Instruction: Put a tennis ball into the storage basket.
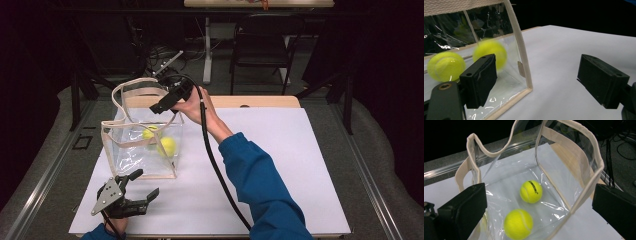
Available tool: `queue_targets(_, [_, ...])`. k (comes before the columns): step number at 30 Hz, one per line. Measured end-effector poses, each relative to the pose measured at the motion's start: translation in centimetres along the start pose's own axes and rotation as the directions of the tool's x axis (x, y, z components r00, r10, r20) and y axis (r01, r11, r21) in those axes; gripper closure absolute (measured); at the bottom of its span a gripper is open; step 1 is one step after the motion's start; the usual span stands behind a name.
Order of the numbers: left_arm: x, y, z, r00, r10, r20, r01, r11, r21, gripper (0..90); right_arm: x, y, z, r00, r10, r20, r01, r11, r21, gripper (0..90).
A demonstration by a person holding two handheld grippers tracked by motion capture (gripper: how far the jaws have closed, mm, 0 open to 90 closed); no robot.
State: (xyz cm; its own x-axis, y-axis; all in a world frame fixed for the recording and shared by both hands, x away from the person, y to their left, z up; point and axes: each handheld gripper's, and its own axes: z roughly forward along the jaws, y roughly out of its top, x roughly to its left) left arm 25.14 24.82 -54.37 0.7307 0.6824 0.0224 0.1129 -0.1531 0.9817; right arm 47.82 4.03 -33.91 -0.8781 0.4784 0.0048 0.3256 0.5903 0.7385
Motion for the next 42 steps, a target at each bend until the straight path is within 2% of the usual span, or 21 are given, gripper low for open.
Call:
queue_targets(9, [-0.1,0.0,0.0,1.0000,0.006,-0.003,-0.006,1.0000,0.004,15.9,-0.3,-2.4,-2.0,1.0000,0.006,-0.008,-0.007,0.9992,-0.040,0.0])
queue_targets(14, [-0.1,0.0,0.0,1.0000,0.005,-0.004,-0.005,1.0000,0.000,15.8,-0.5,-3.3,-3.0,1.0000,0.007,0.006,-0.006,0.9978,-0.066,0.0])
queue_targets(21, [-0.2,0.1,0.0,0.9999,0.009,-0.007,-0.009,1.0000,0.002,15.9,-0.9,-5.7,-4.8,0.9998,0.014,0.013,-0.013,0.9962,-0.086,0.0])
queue_targets(27, [-0.1,0.1,0.0,0.9999,0.008,-0.007,-0.008,1.0000,0.002,15.9,-1.0,-7.3,-5.7,0.9994,0.022,0.027,-0.020,0.9957,-0.090,0.0])
queue_targets(31, [-0.2,0.1,0.0,0.9999,0.011,-0.008,-0.011,0.9999,0.003,15.9,-1.0,-9.1,-6.3,0.9990,0.027,0.035,-0.024,0.9965,-0.080,0.0])
queue_targets(35, [-0.1,0.1,0.0,0.9999,0.009,-0.009,-0.009,1.0000,0.002,15.9,-0.9,-9.9,-6.6,0.9983,0.027,0.051,-0.023,0.9972,-0.071,0.0])
queue_targets(42, [-0.1,0.1,0.0,0.9998,0.012,-0.014,-0.012,0.9999,0.002,15.9,-0.5,-12.1,-7.6,0.9970,0.021,0.074,-0.015,0.9965,-0.082,0.0])
